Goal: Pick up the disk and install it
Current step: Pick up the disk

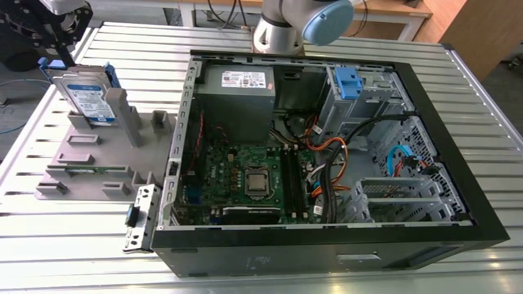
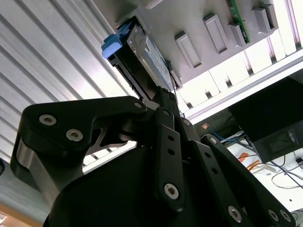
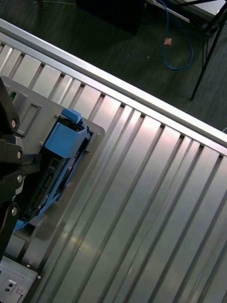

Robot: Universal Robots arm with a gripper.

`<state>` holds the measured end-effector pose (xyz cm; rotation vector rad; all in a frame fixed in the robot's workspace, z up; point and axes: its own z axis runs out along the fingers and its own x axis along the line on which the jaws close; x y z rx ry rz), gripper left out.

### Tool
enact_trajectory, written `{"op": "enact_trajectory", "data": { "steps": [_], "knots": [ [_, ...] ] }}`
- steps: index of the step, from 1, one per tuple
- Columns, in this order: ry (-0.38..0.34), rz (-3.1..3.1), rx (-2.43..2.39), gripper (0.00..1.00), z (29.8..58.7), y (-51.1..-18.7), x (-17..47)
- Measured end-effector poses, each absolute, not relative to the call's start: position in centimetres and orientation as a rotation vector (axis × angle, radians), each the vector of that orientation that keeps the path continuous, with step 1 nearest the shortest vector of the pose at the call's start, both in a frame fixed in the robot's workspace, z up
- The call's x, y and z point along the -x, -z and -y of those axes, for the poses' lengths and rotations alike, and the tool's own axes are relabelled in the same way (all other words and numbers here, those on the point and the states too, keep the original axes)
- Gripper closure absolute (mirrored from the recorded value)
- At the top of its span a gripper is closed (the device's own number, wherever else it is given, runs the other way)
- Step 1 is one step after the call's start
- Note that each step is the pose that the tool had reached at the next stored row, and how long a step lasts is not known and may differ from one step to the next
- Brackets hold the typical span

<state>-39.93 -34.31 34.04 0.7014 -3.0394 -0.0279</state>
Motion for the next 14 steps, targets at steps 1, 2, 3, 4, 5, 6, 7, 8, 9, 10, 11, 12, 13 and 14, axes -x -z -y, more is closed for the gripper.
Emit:
{"op": "enact_trajectory", "data": {
  "steps": [1, 2, 3, 4, 5, 6, 7, 8, 9, 10, 11, 12, 13, 14],
  "knots": [
    [0.028, 3.039, -0.701, 0.89, 34.31, -34.04, 39.93],
    [0.028, 3.039, -0.701, 0.89, 34.31, -34.04, 39.93],
    [0.028, 3.039, -0.703, 0.89, 34.31, -34.05, 39.93],
    [0.028, 3.038, -0.708, 0.89, 34.31, -34.04, 39.93],
    [0.028, 3.036, -0.717, 0.89, 34.31, -34.04, 39.93],
    [0.028, 3.033, -0.73, 0.89, 34.31, -34.04, 39.93],
    [0.027, 3.028, -0.746, 0.89, 34.31, -34.04, 39.93],
    [0.027, 3.023, -0.767, 0.89, 34.31, -34.04, 39.93],
    [0.027, 3.017, -0.79, 0.89, 34.31, -34.04, 39.93],
    [0.027, 3.011, -0.813, 0.89, 34.31, -34.04, 39.93],
    [0.026, 3.003, -0.84, 0.89, 34.31, -34.04, 39.93],
    [0.026, 2.996, -0.866, 0.89, 34.31, -34.04, 39.93],
    [0.026, 2.988, -0.892, 0.89, 34.31, -34.04, 39.93],
    [0.025, 2.98, -0.919, 0.89, 34.31, -34.03, 39.93]
  ]
}}
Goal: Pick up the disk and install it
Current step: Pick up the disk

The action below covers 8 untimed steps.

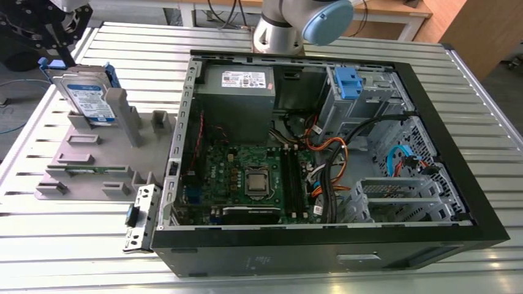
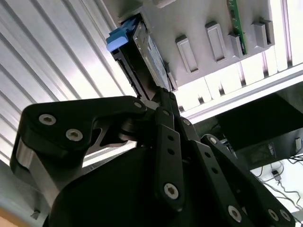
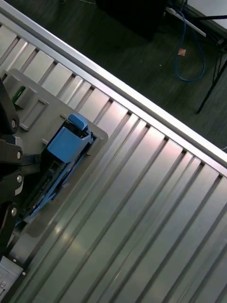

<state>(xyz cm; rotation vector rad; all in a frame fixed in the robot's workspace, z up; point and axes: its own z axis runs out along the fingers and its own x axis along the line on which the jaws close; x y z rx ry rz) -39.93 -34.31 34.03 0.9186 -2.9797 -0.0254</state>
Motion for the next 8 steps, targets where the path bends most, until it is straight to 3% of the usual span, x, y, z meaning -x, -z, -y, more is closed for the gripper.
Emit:
{"op": "enact_trajectory", "data": {
  "steps": [8],
  "knots": [
    [0.023, 2.906, -1.127, 0.89, 34.31, -34.03, 39.93]
  ]
}}
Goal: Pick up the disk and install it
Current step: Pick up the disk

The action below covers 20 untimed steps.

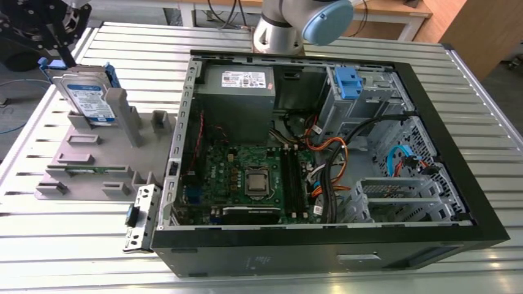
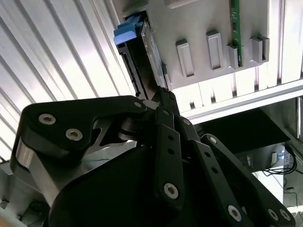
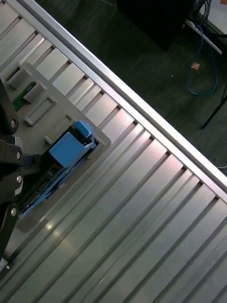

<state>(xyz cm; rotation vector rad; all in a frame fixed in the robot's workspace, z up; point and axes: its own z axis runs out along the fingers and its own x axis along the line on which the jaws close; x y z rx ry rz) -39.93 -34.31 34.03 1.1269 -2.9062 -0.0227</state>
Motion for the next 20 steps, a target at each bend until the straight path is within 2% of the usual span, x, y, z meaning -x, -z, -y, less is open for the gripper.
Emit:
{"op": "enact_trajectory", "data": {
  "steps": [20],
  "knots": [
    [0.015, 2.655, -1.629, 0.89, 34.31, -34.0, 39.93]
  ]
}}
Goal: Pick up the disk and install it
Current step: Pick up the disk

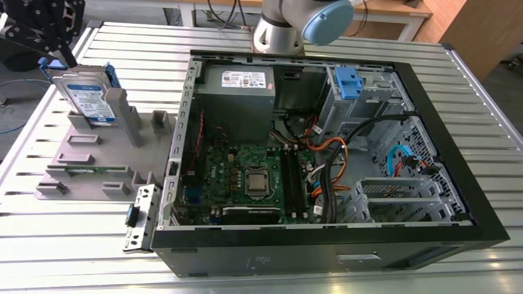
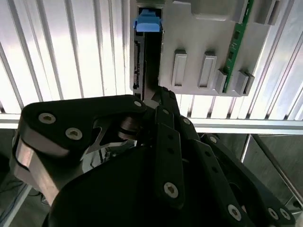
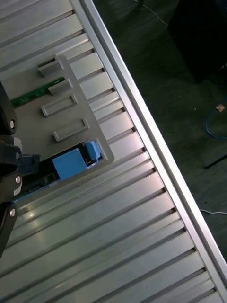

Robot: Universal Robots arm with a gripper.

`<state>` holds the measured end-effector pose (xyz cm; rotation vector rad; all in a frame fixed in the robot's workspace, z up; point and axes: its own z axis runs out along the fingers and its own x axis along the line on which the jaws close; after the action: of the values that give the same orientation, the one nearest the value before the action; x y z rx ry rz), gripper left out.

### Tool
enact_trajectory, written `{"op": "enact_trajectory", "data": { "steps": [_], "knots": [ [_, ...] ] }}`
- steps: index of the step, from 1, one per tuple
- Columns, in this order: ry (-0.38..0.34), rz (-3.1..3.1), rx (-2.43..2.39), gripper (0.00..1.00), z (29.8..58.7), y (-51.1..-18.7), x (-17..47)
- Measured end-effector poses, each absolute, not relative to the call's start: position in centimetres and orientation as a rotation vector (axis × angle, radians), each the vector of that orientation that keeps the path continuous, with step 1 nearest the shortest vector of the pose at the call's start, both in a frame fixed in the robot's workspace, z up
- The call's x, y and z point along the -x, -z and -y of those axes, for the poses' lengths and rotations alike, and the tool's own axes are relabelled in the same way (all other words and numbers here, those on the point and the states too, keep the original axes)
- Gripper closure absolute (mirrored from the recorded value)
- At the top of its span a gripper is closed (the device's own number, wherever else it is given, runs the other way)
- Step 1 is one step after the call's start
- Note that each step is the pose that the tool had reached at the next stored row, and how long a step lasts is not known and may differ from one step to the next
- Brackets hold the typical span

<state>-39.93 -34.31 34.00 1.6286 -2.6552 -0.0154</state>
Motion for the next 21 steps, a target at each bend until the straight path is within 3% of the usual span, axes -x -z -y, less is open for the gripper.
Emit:
{"op": "enact_trajectory", "data": {
  "steps": [21],
  "knots": [
    [0.025, 2.37, -2.033, 0.89, 34.3, -33.86, 39.93]
  ]
}}
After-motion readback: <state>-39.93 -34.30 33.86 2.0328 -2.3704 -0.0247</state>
